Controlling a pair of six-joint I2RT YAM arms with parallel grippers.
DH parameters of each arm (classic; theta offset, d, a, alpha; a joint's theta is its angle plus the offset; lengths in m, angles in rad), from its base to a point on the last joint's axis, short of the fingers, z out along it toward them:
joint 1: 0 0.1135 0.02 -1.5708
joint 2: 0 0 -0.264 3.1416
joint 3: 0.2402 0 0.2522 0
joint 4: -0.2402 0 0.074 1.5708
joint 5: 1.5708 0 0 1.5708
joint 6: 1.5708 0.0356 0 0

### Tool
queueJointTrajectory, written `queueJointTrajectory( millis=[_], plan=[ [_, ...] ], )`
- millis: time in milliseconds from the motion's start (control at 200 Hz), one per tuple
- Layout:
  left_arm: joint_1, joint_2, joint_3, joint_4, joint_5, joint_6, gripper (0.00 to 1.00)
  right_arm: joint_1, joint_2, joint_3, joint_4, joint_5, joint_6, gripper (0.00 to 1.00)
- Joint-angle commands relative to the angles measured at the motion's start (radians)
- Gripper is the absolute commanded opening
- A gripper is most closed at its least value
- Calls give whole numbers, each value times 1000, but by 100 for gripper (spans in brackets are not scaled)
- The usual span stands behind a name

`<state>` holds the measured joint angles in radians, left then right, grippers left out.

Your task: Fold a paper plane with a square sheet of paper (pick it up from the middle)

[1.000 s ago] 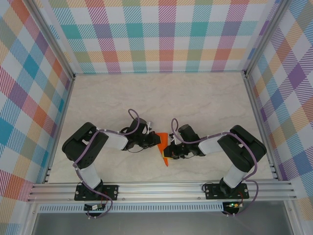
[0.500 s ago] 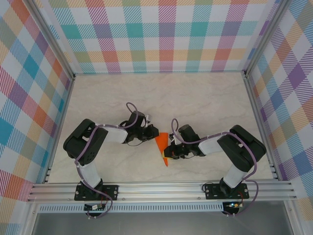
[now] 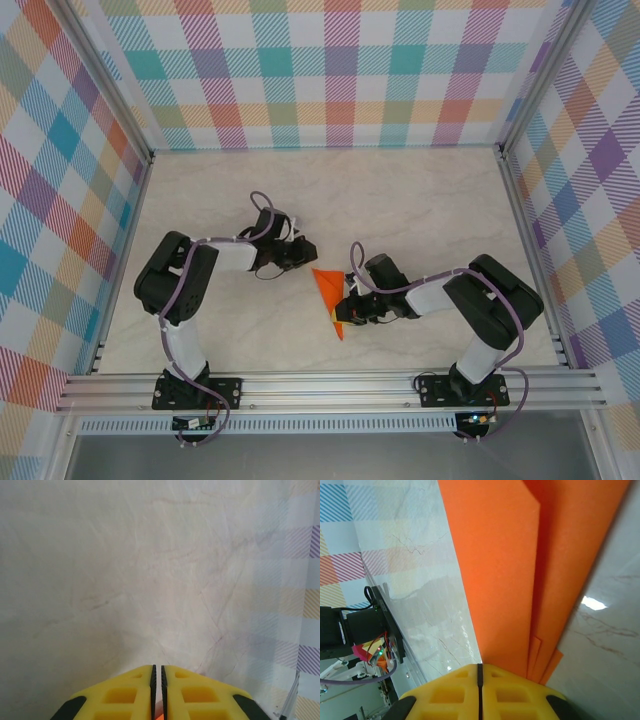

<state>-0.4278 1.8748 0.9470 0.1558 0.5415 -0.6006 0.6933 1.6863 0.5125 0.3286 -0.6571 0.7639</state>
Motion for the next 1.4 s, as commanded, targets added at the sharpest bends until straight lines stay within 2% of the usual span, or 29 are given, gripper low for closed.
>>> queueJointTrajectory(
  millis=[0, 260, 475, 575, 800, 1175, 1395],
  plan=[
    [40, -26, 44, -97, 19, 58, 15, 8, 63, -21, -179, 62, -53, 7],
    [27, -259, -23, -160, 14, 41, 18, 5, 53, 45, -228, 6, -156, 9],
    [-69, -451, -173, -194, -33, 1, 19, -6, 30, 99, -309, -29, -276, 9],
    [-121, -481, -245, -137, -50, -54, 21, -17, 23, 95, -305, -27, -275, 10],
    [-223, -355, -220, -75, -55, -64, 20, -18, 9, 62, -252, 16, -206, 11],
    [-224, -145, -155, -41, -122, -38, 18, -18, -6, 44, -221, 17, -154, 12],
    [-224, -106, -194, -84, -169, -68, 16, -18, -132, 50, -257, 66, -64, 16]
  ],
)
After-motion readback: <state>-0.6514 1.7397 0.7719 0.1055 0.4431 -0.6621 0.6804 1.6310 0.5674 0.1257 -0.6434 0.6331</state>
